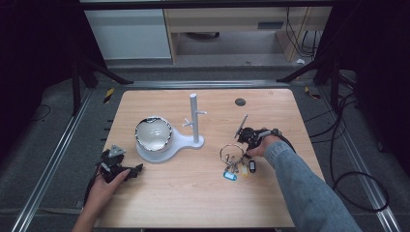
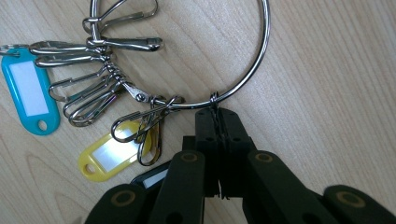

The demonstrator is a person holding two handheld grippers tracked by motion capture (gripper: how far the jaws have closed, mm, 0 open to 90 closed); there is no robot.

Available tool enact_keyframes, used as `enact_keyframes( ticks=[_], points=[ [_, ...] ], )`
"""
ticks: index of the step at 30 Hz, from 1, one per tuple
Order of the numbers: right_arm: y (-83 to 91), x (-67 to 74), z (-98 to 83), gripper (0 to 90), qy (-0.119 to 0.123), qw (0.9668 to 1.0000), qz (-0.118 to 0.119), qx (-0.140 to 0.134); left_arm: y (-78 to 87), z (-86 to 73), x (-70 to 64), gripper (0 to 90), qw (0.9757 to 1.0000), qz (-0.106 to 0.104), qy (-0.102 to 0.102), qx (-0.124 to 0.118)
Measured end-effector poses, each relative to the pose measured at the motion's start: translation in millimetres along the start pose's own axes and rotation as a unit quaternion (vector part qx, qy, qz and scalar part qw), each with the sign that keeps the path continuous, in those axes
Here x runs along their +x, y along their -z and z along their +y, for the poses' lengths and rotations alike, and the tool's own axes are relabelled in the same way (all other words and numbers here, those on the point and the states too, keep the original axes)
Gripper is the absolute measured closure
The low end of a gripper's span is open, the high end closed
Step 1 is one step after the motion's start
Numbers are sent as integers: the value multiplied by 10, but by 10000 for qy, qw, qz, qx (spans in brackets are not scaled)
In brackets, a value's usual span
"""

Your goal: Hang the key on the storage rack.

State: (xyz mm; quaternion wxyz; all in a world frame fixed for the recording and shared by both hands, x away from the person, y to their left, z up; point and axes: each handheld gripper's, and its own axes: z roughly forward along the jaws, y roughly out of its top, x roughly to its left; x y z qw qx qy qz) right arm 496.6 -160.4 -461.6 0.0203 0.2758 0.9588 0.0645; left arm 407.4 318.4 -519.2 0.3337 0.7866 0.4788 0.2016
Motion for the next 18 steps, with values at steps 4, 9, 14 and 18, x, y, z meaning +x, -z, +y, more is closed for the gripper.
enact_keyframes(
  ticks=[4, 9, 14, 18],
  points=[
    [3, -2, 10, 887, -47, 10000, 22, 30, 0, 0, 0, 0, 10000, 0, 2, 0],
    [65, -16, 3, 888, -66, 9999, 36, -67, 0, 0, 0, 0, 10000, -1, 4, -1],
    [191, -17, 2, 889, -44, 9999, 38, -153, 0, 0, 0, 0, 10000, 0, 1, 0],
    [336, -5, 17, 890, 1, 9995, 27, -308, 0, 0, 0, 0, 10000, -1, 2, -1]
  ],
)
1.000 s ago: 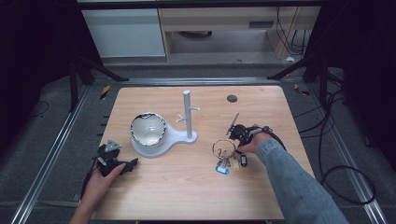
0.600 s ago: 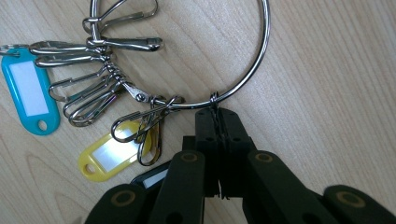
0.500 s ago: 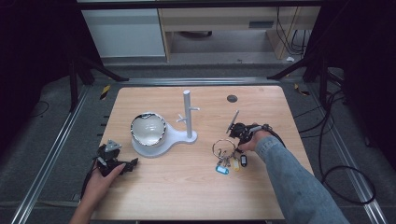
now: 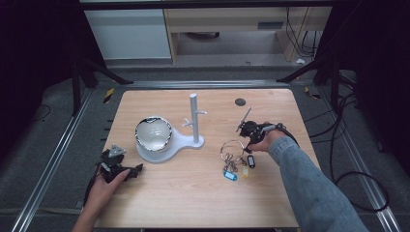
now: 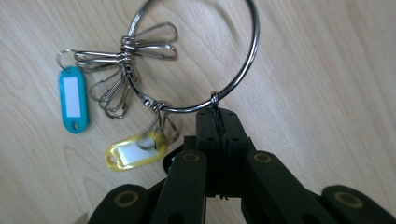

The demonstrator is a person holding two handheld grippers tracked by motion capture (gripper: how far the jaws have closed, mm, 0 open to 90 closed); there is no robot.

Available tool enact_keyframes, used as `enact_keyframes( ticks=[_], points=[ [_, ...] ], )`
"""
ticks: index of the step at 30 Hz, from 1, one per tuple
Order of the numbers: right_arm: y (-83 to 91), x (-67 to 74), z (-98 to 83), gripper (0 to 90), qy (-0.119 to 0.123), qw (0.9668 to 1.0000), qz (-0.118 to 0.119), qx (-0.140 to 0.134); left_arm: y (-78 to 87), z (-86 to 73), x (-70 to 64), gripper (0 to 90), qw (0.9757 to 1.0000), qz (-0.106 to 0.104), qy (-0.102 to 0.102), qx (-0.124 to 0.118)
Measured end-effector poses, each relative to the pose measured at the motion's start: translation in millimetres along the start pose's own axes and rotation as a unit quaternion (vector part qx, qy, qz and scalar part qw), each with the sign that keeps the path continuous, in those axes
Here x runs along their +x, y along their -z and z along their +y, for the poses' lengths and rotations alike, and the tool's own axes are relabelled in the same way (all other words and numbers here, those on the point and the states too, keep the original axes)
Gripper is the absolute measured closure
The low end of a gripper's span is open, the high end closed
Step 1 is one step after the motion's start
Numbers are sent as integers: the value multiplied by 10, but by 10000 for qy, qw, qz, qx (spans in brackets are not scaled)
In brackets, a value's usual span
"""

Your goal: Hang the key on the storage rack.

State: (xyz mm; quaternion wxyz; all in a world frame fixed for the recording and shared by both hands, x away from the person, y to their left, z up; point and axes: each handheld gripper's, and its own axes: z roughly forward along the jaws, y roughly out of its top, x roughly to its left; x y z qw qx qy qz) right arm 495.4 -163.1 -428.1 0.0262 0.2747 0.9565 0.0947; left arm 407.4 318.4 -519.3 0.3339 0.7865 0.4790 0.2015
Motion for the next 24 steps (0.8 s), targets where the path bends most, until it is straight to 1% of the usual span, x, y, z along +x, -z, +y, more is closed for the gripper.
enact_keyframes(
  ticks=[1, 2, 3, 4, 5, 6, 7, 9, 10, 11, 14, 19, 20, 21, 22, 23, 24],
  points=[
    [39, 6, 10, 890, 13, 10000, -6, -34, 0, 0, 0, 0, 10000, 0, 0, 0],
    [39, 6, 10, 890, 13, 10000, -6, -34, 0, 0, 0, 0, 10000, 0, -1, 0],
    [116, 15, 34, 890, 64, 9999, 3, -114, 1, 0, 0, 0, 10000, 3, -3, 6],
    [116, 15, 34, 890, 64, 9999, 3, -114, 1, 0, 0, 0, 10000, 3, -3, 6],
    [208, 27, 68, 890, 139, 9997, -18, -197, 1, 0, 0, 0, 10000, 3, -1, 6],
    [208, 27, 68, 890, 139, 9997, -18, -197, 1, 0, 0, 0, 10000, 3, -1, 6],
    [289, 36, 99, 890, 184, 9994, -32, -276, 1, 0, 0, 0, 10000, 3, -3, 7],
    [360, 52, 128, 890, 174, 9994, -42, -285, 0, 0, 0, 0, 10000, 1, -2, 1],
    [360, 52, 128, 890, 174, 9994, -42, -285, 0, 0, 0, 0, 10000, 1, -2, 1],
    [430, 52, 159, 890, 258, 9991, -67, -333, 0, 0, 0, 0, 10000, 1, -1, 0],
    [518, 62, 199, 890, 261, 9990, -127, -328, 1, 0, 0, 0, 10000, 4, -2, 8],
    [646, 52, 244, 891, 294, 9986, -209, -396, 1, 0, 0, 0, 10000, 4, -2, 8],
    [646, 52, 244, 891, 294, 9986, -209, -396, 1, 0, 0, 0, 10000, 4, -2, 8],
    [697, 48, 262, 891, 305, 9983, -234, -432, 1, 0, 0, 0, 10000, 4, -1, 7],
    [697, 48, 262, 891, 305, 9983, -234, -432, 1, 0, 0, 0, 10000, 4, -1, 7],
    [753, 41, 285, 891, 314, 9981, -267, -452, 1, 0, 0, 0, 10000, 3, -2, 9],
    [753, 41, 285, 891, 314, 9981, -267, -452, 0, 0, 0, 0, 10000, 0, -3, 2]
  ],
)
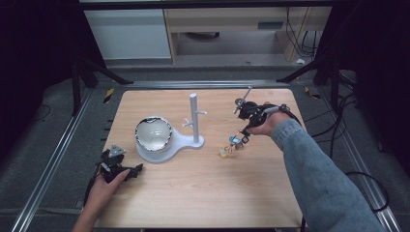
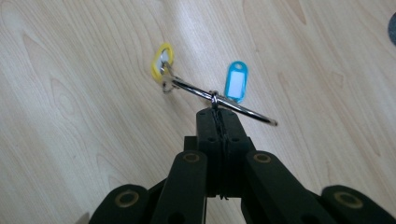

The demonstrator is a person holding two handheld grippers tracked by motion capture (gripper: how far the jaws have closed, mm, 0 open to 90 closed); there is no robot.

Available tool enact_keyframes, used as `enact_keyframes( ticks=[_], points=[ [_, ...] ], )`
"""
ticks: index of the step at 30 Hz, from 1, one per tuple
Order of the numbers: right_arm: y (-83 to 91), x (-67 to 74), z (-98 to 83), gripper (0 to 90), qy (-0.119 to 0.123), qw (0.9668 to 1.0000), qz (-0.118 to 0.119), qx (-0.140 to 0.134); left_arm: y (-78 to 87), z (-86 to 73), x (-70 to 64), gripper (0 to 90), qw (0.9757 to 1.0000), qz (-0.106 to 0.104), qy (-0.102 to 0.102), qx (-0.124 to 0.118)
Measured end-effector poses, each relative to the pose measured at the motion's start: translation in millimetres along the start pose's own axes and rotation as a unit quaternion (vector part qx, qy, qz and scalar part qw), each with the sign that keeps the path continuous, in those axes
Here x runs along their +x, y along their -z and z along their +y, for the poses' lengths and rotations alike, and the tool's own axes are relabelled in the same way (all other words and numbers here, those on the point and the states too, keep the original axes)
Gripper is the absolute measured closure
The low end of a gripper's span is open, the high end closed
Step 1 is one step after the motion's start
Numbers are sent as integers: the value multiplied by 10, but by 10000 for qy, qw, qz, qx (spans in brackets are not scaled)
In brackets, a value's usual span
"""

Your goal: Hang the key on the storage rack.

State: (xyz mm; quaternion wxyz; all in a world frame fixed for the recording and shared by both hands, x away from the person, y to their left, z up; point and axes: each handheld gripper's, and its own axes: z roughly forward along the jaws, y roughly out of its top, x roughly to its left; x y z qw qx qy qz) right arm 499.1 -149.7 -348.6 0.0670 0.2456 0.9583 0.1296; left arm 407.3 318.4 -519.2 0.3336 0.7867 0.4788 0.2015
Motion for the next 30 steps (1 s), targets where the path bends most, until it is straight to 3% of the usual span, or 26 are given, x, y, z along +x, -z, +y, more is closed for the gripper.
enact_keyframes(
  ticks=[10, 30],
  points=[
    [206, 30, 193, 892, 111, 9999, -114, -21, 0, 0, -1, 0, 10000, 4, 4, 2],
    [632, 154, 582, 891, 476, 9979, -286, -347, -3, 0, -3, 0, 10000, -2, 20, -17]
  ],
)
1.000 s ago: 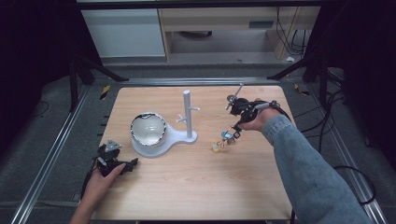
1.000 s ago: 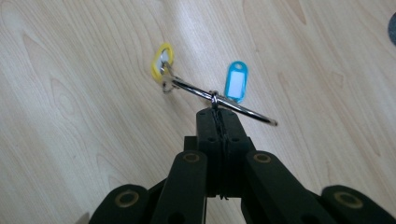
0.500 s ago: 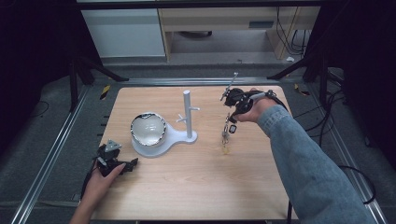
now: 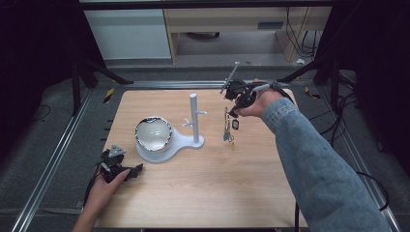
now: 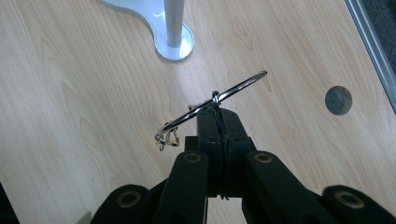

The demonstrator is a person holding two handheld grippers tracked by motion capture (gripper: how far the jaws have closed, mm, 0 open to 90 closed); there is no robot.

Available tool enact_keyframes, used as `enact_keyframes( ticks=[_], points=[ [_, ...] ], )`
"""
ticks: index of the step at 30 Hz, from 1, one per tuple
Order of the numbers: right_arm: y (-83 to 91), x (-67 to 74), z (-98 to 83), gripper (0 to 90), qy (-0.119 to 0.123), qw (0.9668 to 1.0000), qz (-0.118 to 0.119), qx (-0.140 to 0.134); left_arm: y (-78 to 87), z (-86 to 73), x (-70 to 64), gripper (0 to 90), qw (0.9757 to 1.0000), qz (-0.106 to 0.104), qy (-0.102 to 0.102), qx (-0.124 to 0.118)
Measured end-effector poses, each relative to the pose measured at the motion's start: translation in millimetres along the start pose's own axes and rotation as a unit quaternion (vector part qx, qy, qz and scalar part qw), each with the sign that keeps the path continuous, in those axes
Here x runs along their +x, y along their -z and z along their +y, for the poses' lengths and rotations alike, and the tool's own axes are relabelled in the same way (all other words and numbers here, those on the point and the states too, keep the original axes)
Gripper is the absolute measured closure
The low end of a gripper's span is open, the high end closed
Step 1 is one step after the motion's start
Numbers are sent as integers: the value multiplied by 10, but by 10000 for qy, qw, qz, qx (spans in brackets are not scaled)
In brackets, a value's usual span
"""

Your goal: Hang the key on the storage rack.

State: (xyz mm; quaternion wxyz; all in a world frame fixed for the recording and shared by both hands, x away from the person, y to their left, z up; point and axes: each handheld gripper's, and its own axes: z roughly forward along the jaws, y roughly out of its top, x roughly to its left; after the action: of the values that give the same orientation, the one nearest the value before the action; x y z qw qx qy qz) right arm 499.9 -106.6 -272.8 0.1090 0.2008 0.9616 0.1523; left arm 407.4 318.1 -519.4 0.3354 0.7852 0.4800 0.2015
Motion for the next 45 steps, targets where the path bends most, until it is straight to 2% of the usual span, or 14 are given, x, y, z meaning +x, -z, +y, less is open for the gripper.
enact_keyframes(
  ticks=[21, 31, 45],
  points=[
    [223, 54, 238, 892, 76, 9999, -47, -80, 0, 0, -1, 0, 10000, 3, 3, 1],
    [351, 106, 400, 891, 251, 9996, -90, -123, 3, 1, 2, 0, 10000, 4, -15, 19],
    [420, 177, 678, 892, 445, 9989, -108, -48, 3, 1, 2, 0, 10000, 4, -17, 20]
  ],
)
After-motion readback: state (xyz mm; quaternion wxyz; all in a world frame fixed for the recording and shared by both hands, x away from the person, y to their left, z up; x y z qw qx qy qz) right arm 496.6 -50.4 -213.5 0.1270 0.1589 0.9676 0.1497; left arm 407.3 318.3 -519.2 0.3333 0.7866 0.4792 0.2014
